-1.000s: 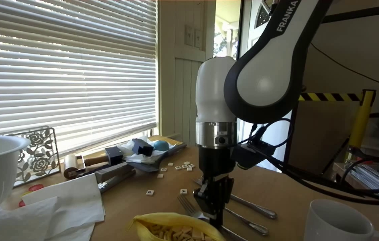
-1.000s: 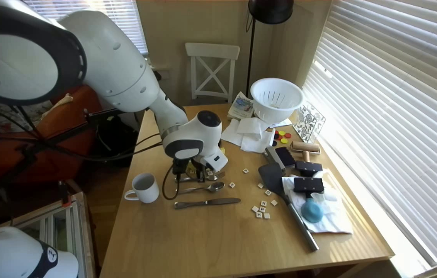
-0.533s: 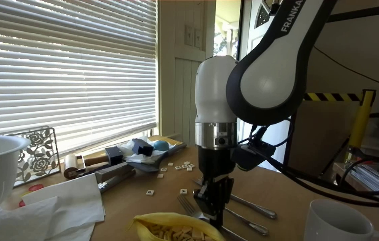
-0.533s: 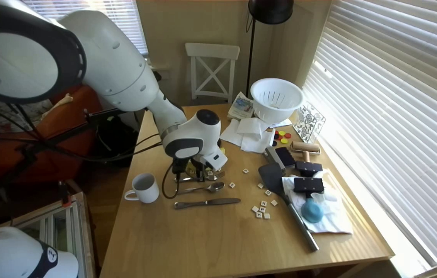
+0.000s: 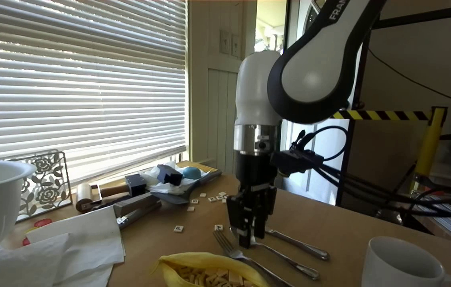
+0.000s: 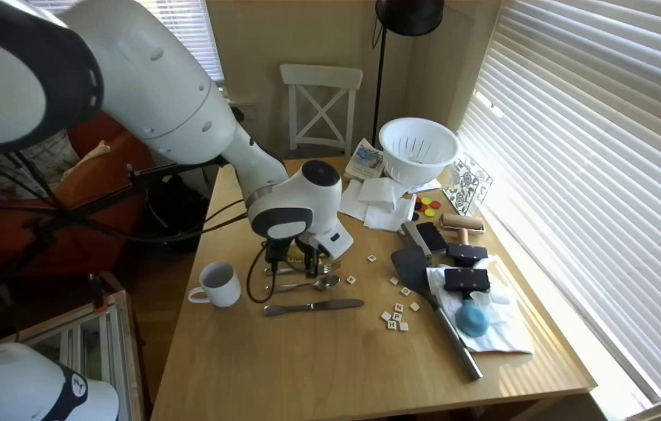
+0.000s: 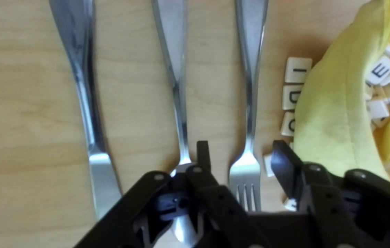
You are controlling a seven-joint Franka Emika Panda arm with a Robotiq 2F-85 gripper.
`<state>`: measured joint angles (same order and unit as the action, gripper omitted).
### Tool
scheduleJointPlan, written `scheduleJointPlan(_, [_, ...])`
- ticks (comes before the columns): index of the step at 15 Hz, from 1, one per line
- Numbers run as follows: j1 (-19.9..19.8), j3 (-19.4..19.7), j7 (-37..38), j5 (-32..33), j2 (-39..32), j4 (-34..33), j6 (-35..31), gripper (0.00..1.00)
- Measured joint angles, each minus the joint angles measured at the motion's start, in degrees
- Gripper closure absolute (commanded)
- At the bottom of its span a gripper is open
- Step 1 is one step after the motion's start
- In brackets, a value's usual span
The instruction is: Move the fork to the left
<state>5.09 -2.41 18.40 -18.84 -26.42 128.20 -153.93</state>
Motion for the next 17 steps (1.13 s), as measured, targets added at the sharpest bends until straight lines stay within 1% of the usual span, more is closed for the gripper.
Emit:
scheduleJointPlan(2, [-1.4, 0.9, -0.8, 0.2, 4.5, 2.7, 0.7, 0.03])
scheduleJointPlan(3, [-1.6, 2.0, -1.0, 1.4, 7.0, 4.3, 1.9, 0.01])
scheduleJointPlan(5, [-1.5, 5.0, -0.4, 6.9, 12.4, 7.6, 5.9, 0.00])
scheduleJointPlan(7, [-1.5, 7.5, 0.7, 14.1, 18.1, 11.0, 9.9, 0.00])
scheduleJointPlan(9, [-2.0, 8.5, 2.1, 19.1, 23.7, 14.2, 13.3, 0.00])
scheduleJointPlan(12, [-2.9, 7.7, 2.9, 19.4, 32.8, 18.7, 16.6, 0.00])
scheduleJointPlan(14, [-3.4, 7.0, 2.8, 17.0, 38.5, 20.8, 18.6, 0.00])
scheduleJointPlan(15, [-3.6, 6.7, 2.8, 16.8, 40.2, 21.3, 18.9, 0.00])
scheduleJointPlan(17, [-4.2, 6.1, 2.8, 16.8, 40.2, 21.4, 18.9, 0.00])
